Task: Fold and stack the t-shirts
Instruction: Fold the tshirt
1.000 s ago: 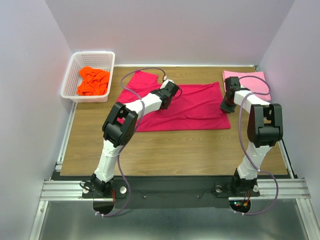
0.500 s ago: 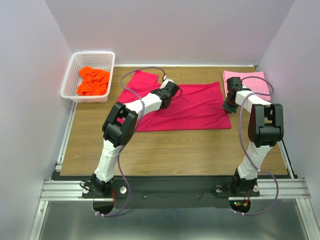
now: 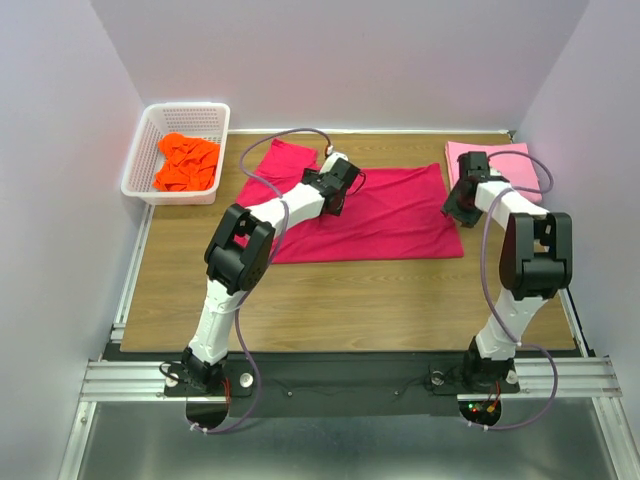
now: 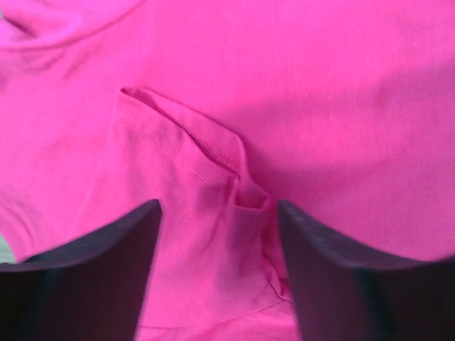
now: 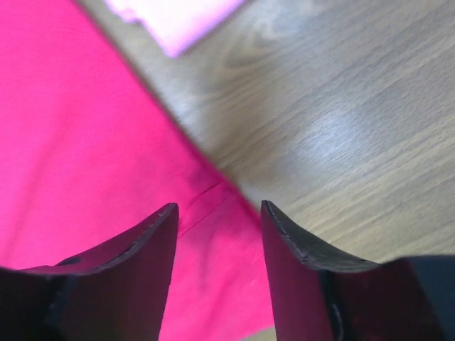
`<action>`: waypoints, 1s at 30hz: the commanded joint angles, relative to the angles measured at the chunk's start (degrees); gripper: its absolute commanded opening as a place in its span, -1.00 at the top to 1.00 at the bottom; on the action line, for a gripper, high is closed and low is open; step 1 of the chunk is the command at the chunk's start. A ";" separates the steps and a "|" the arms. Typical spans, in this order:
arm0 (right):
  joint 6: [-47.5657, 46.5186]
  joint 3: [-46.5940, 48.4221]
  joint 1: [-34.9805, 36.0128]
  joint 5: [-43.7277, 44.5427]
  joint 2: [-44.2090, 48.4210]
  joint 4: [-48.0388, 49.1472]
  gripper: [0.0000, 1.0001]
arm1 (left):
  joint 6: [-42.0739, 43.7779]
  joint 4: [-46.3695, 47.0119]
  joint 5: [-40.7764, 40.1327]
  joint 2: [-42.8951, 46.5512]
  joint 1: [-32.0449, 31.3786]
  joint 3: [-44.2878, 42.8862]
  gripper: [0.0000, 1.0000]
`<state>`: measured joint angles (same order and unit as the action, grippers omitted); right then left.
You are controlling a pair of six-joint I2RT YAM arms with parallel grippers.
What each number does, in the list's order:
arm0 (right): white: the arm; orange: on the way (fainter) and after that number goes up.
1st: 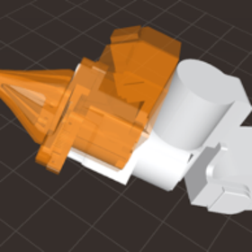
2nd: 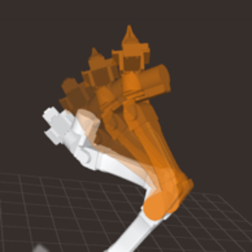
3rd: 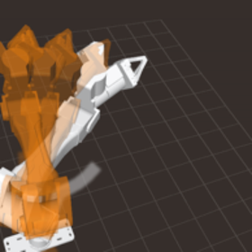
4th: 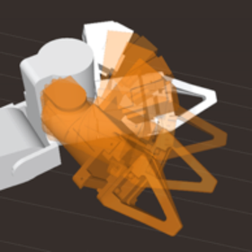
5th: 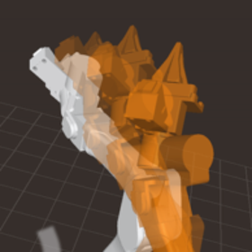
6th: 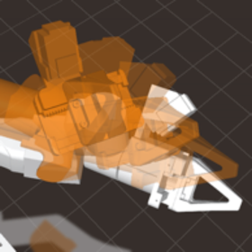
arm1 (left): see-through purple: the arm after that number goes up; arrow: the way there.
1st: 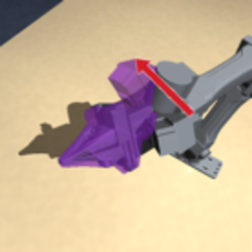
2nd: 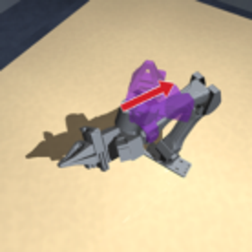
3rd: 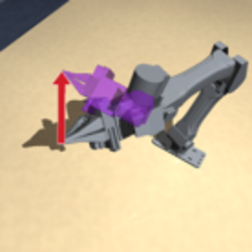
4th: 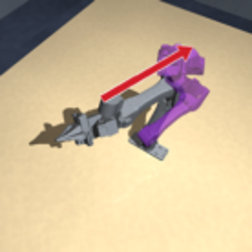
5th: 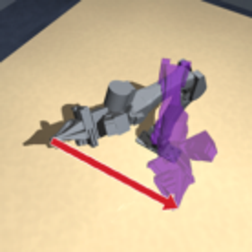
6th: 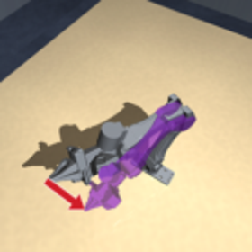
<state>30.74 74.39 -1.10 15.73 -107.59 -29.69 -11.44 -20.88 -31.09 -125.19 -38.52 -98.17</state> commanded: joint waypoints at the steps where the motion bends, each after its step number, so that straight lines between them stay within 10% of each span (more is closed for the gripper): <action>1: 0.20 0.76 -0.30 -4.11 7.82 1.04 -0.21 | -1.12 -1.08 -0.82 5.38 0.11 -5.27 -0.67; 9: 0.46 -7.58 -2.23 -12.38 16.35 1.13 -0.25 | -7.09 -1.79 5.58 23.39 4.50 12.86 -0.62; 17: 0.98 -16.46 -4.87 -17.48 19.00 3.94 0.18 | -12.29 2.77 16.84 38.70 18.90 40.14 -0.24; 30: 2.92 -17.44 -4.96 -19.86 15.31 7.54 0.39 | -11.50 5.06 18.70 37.48 20.77 46.84 0.33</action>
<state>32.86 56.84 -5.93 -3.46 -91.70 -24.99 -22.65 -17.61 -13.23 -86.94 -17.89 -52.31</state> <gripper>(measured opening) 0.316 0.338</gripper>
